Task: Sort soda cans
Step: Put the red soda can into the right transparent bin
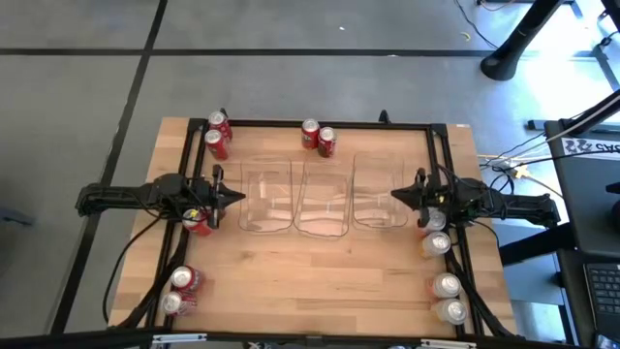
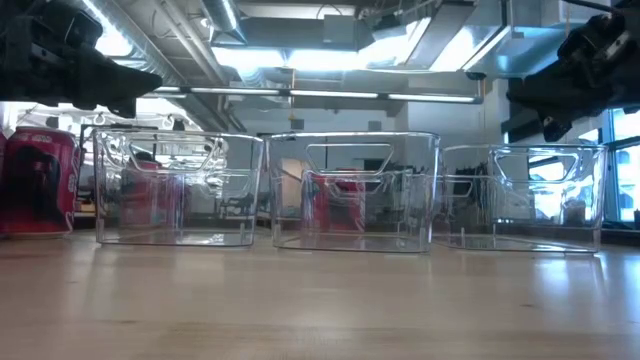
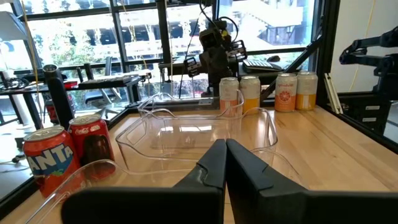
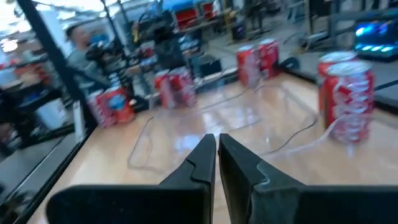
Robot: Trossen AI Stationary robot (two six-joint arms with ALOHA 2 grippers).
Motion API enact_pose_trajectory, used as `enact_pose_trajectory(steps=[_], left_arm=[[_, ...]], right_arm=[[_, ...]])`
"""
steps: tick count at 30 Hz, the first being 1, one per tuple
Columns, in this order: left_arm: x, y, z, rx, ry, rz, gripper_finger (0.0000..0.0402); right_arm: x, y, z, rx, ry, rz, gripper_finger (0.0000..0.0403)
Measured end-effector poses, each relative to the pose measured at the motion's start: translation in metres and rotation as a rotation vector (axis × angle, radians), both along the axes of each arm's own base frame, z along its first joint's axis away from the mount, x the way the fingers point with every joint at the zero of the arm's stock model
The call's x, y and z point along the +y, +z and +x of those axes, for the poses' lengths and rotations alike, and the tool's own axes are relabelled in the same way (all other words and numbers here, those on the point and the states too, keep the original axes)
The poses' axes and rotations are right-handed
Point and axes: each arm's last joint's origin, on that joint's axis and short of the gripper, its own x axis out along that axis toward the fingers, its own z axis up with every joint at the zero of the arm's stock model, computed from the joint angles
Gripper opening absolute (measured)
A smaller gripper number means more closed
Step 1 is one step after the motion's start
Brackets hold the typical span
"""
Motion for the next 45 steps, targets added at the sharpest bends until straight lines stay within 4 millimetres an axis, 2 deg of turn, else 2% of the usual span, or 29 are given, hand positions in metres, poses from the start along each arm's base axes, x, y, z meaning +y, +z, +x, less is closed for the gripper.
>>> enact_pose_trajectory(steps=[5,9,13,23,28,36,40,45], left_arm=[[0.0,0.0,0.0,0.0,0.001,0.018,0.0],[0.0,0.002,0.0,-0.011,0.003,0.071,0.0],[0.0,0.001,0.0,-0.014,0.002,0.023,0.0],[0.004,0.006,-0.001,-0.063,0.054,0.047,0.0],[0.008,0.007,-0.001,-0.065,0.126,0.066,0.0],[0.015,0.019,-0.004,-0.187,0.215,0.102,0.0],[0.017,0.018,-0.004,-0.169,0.237,0.092,0.0],[0.019,0.014,-0.004,-0.144,0.253,0.027,0.0]], right_arm=[[-0.001,0.004,0.0,-0.04,-0.028,0.0,0.0024],[-0.004,0.014,-0.001,-0.149,-0.141,0.007,0.0024],[-0.006,0.021,-0.003,-0.22,-0.213,0.001,0.0024],[-0.011,0.02,0.005,-0.151,-0.394,-0.075,0.0024],[-0.011,0.027,0.013,-0.186,-0.403,-0.143,0.0024],[-0.014,0.036,0.033,-0.121,-0.536,-0.261,0.0024],[-0.019,0.05,0.053,-0.036,-0.553,-0.293,0.0024],[-0.037,0.077,0.082,0.117,-0.604,-0.341,0.0024]])
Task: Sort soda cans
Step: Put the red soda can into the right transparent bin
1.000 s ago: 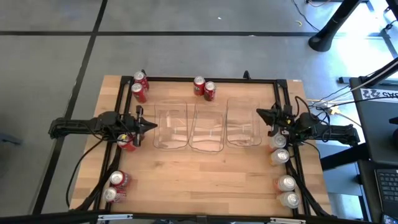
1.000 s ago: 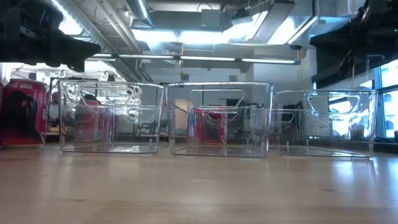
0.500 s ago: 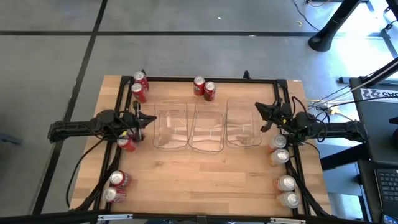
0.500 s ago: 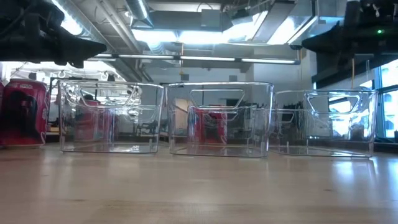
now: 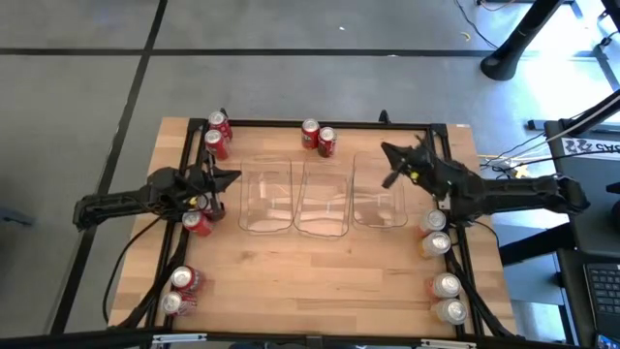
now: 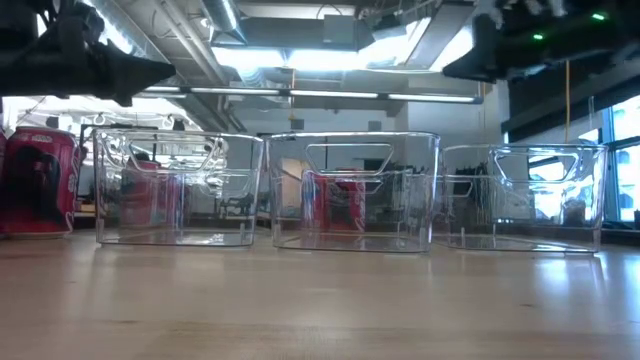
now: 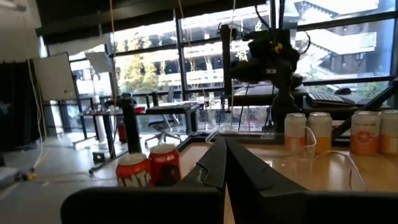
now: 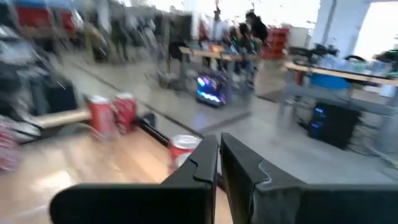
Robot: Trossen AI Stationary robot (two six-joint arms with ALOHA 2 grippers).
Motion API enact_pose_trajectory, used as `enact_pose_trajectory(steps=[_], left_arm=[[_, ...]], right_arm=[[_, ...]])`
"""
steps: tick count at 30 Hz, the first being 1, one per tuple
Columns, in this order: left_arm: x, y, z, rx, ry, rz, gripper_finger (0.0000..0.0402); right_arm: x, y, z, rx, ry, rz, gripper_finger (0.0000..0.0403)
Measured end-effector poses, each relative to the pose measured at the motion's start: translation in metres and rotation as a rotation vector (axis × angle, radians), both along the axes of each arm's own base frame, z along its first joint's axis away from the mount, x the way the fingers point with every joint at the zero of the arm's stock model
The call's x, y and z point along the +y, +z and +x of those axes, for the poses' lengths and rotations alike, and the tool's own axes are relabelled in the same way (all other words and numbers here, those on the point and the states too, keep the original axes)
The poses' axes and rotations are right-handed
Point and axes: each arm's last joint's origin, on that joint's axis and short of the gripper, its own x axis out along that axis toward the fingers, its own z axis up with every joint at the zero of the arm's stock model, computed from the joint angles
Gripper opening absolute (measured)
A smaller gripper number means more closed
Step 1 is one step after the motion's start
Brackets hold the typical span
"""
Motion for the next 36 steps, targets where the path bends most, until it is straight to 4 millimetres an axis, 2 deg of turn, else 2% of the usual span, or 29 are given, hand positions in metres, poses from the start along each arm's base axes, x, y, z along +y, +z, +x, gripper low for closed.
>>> enact_pose_trajectory(steps=[5,9,18,22,28,32,36], left_arm=[[0.001,-0.003,0.0,0.007,-0.003,-0.071,0.0],[0.001,-0.004,0.0,0.025,-0.002,-0.054,0.0],[0.001,-0.008,0.001,0.074,0.003,-0.031,0.0],[0.001,-0.008,0.001,0.084,0.007,-0.001,0.0],[0.001,-0.008,0.001,0.088,0.009,0.008,0.0],[0.001,-0.008,0.001,0.089,0.009,0.009,0.0],[0.001,-0.008,0.001,0.089,0.009,0.008,0.0]], right_arm=[[-0.028,0.027,0.029,0.125,-0.01,0.026,0.0024],[-0.056,0.043,0.051,0.199,-0.014,0.067,0.0024],[-0.119,0.061,0.1,0.314,0.028,0.17,0.0034],[-0.143,0.065,0.121,0.372,0.065,0.219,0.0085],[-0.167,0.069,0.145,0.449,0.192,0.319,0.0208],[-0.174,0.068,0.158,0.491,0.195,0.353,0.0286],[-0.177,0.06,0.162,0.535,0.203,0.365,0.0338]])
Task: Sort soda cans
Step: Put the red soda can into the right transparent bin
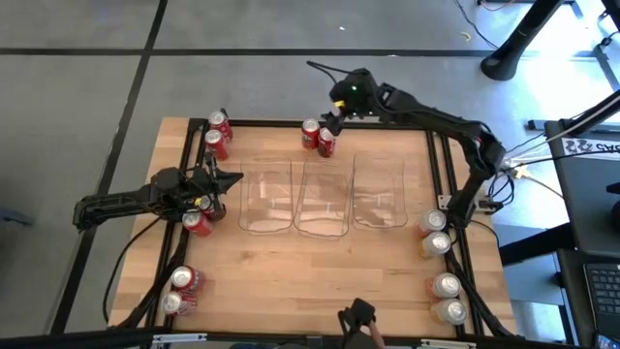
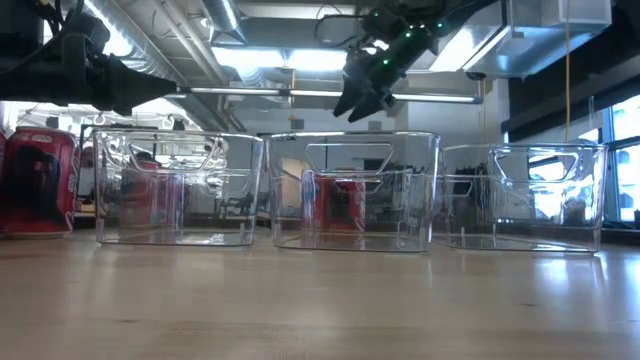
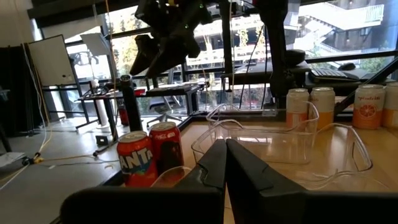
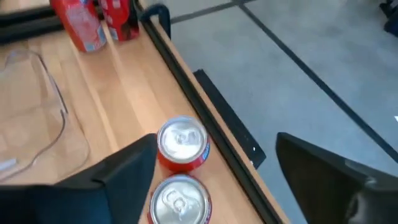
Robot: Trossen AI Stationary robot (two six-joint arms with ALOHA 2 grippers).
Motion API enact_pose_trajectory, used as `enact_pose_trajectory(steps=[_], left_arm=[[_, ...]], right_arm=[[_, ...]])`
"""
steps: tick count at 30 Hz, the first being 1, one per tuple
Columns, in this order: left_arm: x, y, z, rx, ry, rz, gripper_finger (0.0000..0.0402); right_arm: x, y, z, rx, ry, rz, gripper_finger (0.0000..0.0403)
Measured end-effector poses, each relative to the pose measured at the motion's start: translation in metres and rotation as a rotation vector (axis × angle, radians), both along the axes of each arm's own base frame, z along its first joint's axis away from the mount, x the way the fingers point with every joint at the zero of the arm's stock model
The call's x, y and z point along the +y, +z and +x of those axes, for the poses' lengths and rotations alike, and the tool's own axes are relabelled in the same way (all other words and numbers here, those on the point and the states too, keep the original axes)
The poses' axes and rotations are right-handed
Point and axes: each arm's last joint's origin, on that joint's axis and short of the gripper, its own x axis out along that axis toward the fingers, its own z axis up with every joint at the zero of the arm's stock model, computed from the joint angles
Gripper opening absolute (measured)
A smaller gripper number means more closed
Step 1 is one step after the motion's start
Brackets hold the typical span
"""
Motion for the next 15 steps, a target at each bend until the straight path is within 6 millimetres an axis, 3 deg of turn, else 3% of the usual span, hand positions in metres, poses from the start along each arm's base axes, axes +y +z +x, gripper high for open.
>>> enact_pose_trajectory(steps=[9,15], left_arm=[[0.0,0.0,0.0,0.002,0.0,0.0,0.0],[0.0,0.0,0.0,0.002,-0.001,-0.001,0.0]], right_arm=[[0.002,-0.013,0.003,0.057,0.038,0.061,0.0369],[-0.001,-0.039,0.013,0.109,0.086,0.141,0.037]])
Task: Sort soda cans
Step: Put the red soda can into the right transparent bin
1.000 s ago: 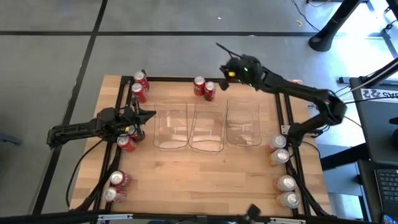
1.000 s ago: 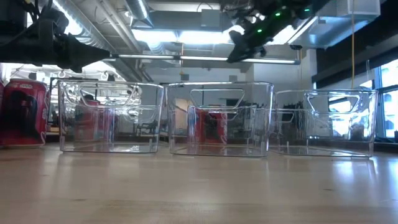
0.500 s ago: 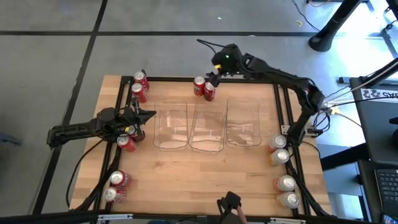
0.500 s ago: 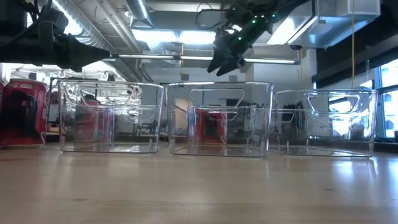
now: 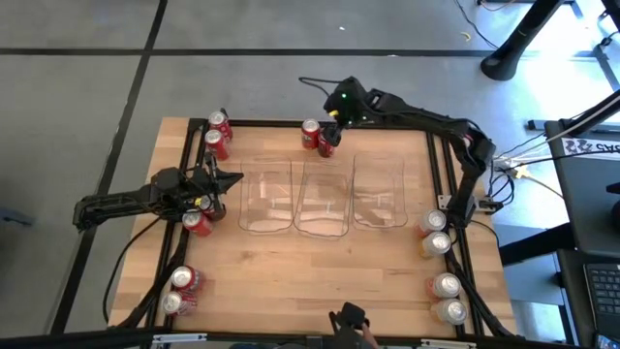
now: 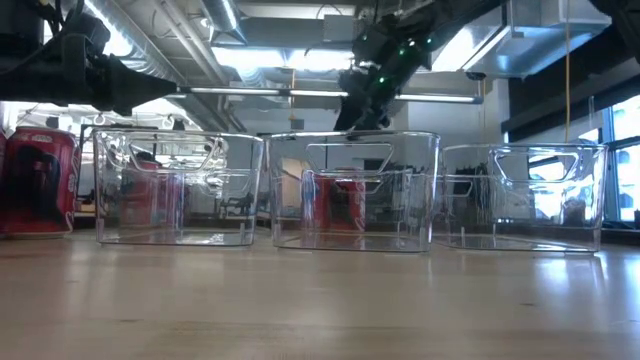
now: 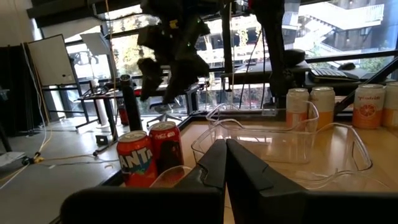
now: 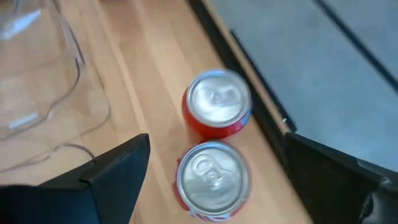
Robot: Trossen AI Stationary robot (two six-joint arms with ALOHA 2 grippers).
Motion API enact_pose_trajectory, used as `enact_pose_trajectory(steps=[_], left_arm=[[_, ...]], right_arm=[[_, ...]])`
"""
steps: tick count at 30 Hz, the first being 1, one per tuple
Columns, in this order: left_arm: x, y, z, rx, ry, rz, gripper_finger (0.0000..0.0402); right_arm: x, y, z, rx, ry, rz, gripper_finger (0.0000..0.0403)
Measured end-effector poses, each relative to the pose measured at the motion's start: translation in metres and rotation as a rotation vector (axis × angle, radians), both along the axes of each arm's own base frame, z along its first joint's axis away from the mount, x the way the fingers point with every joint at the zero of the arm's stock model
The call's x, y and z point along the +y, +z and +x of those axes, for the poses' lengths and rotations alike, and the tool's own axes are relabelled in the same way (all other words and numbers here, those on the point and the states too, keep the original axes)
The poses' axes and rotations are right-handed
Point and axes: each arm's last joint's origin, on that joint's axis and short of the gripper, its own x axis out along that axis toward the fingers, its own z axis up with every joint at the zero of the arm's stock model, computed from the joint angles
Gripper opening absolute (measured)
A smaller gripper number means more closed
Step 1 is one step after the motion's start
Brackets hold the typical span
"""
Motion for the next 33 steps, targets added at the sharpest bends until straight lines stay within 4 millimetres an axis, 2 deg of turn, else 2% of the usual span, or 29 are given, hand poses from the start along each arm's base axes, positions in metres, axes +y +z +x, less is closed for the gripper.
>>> enact_pose_trajectory(steps=[6,23,26,31,33], left_arm=[[0.0,0.0,0.0,0.0,0.0,0.0,0.0],[0.0,0.0,0.0,0.001,0.0,0.0,0.0],[0.0,0.0,0.0,0.0,0.0,0.0,0.0],[0.0,0.0,0.0,0.001,0.0,0.0,0.0],[0.0,0.0,0.0,0.001,0.0,0.0,0.0]], right_arm=[[-0.005,-0.025,0.007,0.068,0.006,0.048,0.037],[-0.014,-0.072,0.018,0.191,-0.058,0.082,0.0369],[-0.014,-0.075,0.018,0.197,-0.058,0.084,0.0355],[-0.014,-0.074,0.019,0.196,-0.056,0.081,0.0302],[-0.014,-0.074,0.019,0.197,-0.056,0.081,0.0296]])
